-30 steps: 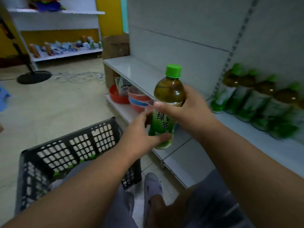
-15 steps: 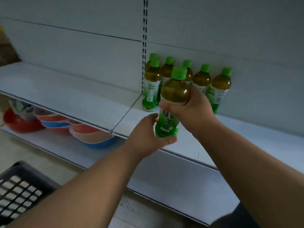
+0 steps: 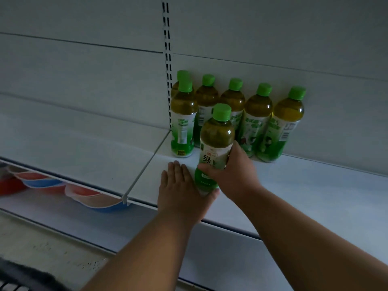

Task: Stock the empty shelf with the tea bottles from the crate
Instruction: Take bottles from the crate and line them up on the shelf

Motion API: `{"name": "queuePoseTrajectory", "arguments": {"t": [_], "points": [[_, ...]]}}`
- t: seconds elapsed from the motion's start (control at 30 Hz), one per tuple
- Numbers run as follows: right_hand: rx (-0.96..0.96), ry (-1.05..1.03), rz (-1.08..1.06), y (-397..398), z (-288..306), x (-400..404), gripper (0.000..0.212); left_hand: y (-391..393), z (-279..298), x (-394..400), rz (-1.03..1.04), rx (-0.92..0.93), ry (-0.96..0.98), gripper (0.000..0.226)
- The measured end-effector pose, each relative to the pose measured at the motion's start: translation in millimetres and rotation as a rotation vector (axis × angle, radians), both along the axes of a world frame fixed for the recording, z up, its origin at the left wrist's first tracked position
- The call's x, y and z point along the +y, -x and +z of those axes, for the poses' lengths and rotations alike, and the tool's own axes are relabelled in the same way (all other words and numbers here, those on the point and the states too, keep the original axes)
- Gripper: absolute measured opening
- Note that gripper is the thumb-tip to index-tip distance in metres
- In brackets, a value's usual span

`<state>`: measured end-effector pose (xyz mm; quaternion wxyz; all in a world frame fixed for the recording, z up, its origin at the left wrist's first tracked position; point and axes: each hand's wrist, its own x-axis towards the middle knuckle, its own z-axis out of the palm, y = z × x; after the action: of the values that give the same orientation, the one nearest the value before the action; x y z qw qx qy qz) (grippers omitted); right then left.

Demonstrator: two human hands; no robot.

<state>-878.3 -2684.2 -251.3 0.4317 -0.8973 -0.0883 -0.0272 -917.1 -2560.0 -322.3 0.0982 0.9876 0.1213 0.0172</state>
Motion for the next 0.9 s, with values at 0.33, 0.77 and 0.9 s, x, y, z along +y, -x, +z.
{"name": "queuePoseTrajectory", "arguments": {"t": [0.33, 0.77, 0.9], "points": [[0.005, 0.155, -0.032, -54.7, 10.6, 24.7, 0.084, -1.6, -8.0, 0.0, 0.043, -0.022, -0.006, 0.124], [0.047, 0.160, -0.077, -75.7, 3.3, 35.6, 0.089, -3.8, -13.1, 1.5, 0.051, -0.058, 0.024, 0.125], [0.108, 0.113, -0.058, -47.2, 1.5, 13.0, 0.091, -1.4, -7.9, 3.9, 0.028, -0.073, 0.070, 0.118]]}}
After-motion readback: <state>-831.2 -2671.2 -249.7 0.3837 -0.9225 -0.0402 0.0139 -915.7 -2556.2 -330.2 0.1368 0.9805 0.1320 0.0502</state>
